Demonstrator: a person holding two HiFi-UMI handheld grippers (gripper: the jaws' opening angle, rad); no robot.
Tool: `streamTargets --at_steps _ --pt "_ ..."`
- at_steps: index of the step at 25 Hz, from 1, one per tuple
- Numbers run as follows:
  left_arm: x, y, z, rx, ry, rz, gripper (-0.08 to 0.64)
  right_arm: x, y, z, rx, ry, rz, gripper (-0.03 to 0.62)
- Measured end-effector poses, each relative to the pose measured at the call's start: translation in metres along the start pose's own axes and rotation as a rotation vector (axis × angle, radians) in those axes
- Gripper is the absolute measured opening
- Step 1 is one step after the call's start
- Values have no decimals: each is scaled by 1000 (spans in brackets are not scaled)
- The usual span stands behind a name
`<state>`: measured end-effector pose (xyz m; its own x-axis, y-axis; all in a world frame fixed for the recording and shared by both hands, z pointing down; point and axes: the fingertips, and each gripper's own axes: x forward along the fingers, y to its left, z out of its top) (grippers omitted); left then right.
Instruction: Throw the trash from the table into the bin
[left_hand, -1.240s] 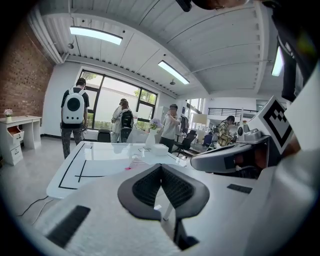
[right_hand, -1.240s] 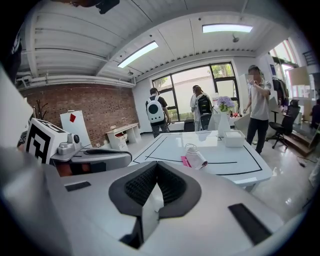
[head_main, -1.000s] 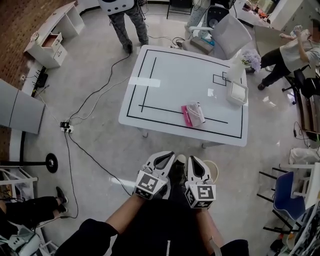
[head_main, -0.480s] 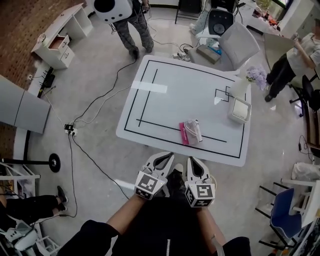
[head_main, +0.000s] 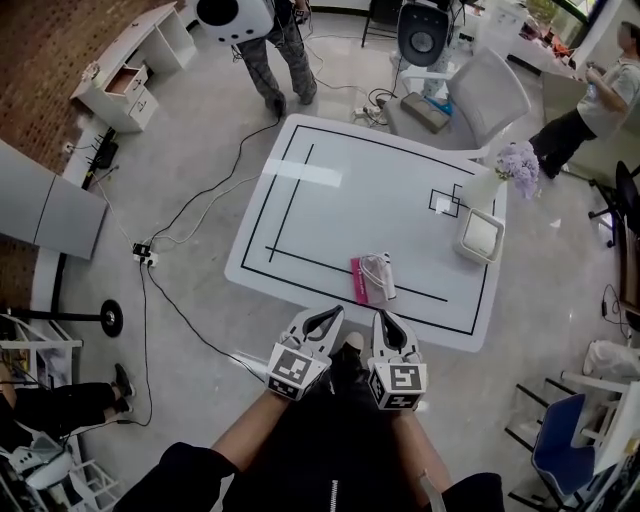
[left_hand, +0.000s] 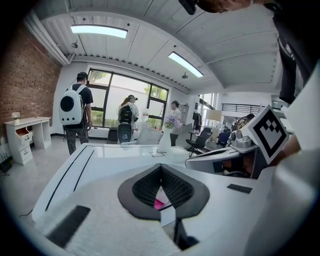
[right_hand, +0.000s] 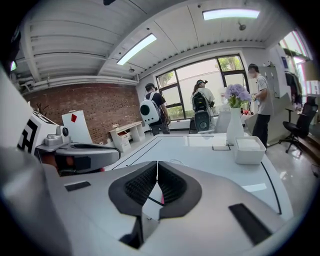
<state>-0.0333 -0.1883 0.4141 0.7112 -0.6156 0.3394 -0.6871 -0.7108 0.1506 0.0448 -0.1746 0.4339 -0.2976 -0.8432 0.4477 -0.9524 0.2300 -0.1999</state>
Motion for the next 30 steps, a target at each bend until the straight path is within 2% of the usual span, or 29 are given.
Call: streamTargets --at_steps 7,11,16,20,27,30 --pt "14 3 -9 0 33 -38 8 17 -15 -8 20 33 -15 11" --pt "19 10 -1 2 39 -29 8 29 -24 -15 29 56 -26 17" --pt "20 14 -7 -7 56 -24 8 42 -34 -23 68 77 -23 100" --pt "20 14 -16 9 69 -43 8 49 -40 -26 75 83 -25 146" --pt "17 18 -19 -3 77 -30 8 61 -45 -34 73 89 -26 247" --pt "14 18 -24 3 81 -29 8 66 -49 -40 72 105 -27 261"
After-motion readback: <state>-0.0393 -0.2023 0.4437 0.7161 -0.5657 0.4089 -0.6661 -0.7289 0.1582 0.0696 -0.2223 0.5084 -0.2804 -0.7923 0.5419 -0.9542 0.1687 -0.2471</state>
